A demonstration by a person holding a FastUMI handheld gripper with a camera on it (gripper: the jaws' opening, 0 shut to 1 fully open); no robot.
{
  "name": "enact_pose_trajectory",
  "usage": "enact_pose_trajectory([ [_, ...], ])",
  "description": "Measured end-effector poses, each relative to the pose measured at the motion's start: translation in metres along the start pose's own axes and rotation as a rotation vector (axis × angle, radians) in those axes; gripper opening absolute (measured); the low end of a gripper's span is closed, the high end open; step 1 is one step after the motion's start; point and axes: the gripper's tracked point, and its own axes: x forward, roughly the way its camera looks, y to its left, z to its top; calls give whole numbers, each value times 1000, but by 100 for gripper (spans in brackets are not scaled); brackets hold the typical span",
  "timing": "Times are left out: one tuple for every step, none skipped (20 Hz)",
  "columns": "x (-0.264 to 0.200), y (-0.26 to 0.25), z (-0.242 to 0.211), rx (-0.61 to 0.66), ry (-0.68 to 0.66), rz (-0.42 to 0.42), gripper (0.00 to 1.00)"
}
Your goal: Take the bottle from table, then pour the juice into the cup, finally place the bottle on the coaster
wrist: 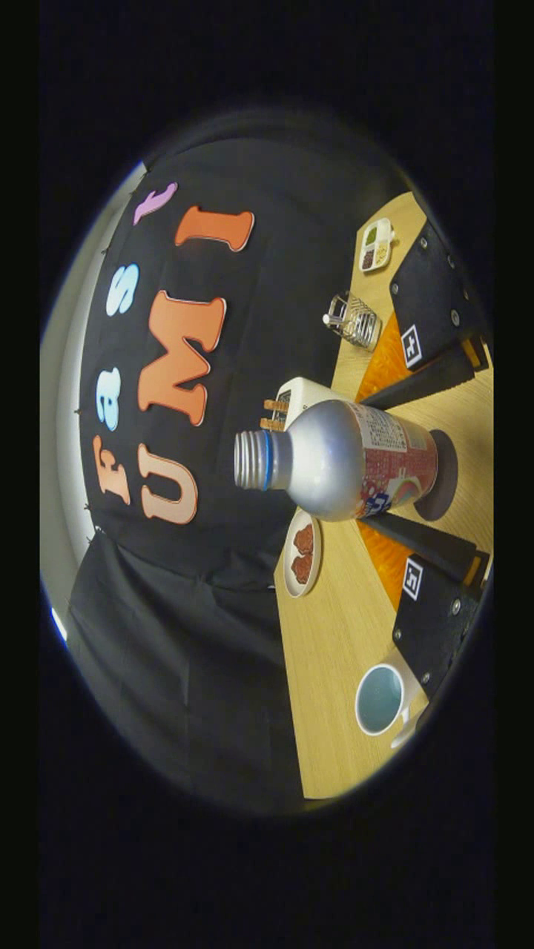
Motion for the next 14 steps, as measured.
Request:
enact_pose_trajectory([
  [5,1,-8,7,17,3,78],
  [8,0,-13,9,29,6,78],
  [11,0,-19,9,39,6,78],
  [13,-2,-24,16,48,1,78],
  [14,-1,-29,28,58,4,78],
  [15,0,-34,44,68,11,78],
  [17,1,-37,60,72,17,78],
  [18,0,-40,73,79,14,78],
  [19,-1,-46,86,95,11,78],
  [17,-3,-42,102,84,9,78],
  [21,-2,-47,124,86,11,79],
  [21,-5,-47,136,90,10,78],
  [19,-4,-47,143,90,9,78],
  [18,-4,-48,143,94,7,78],
])
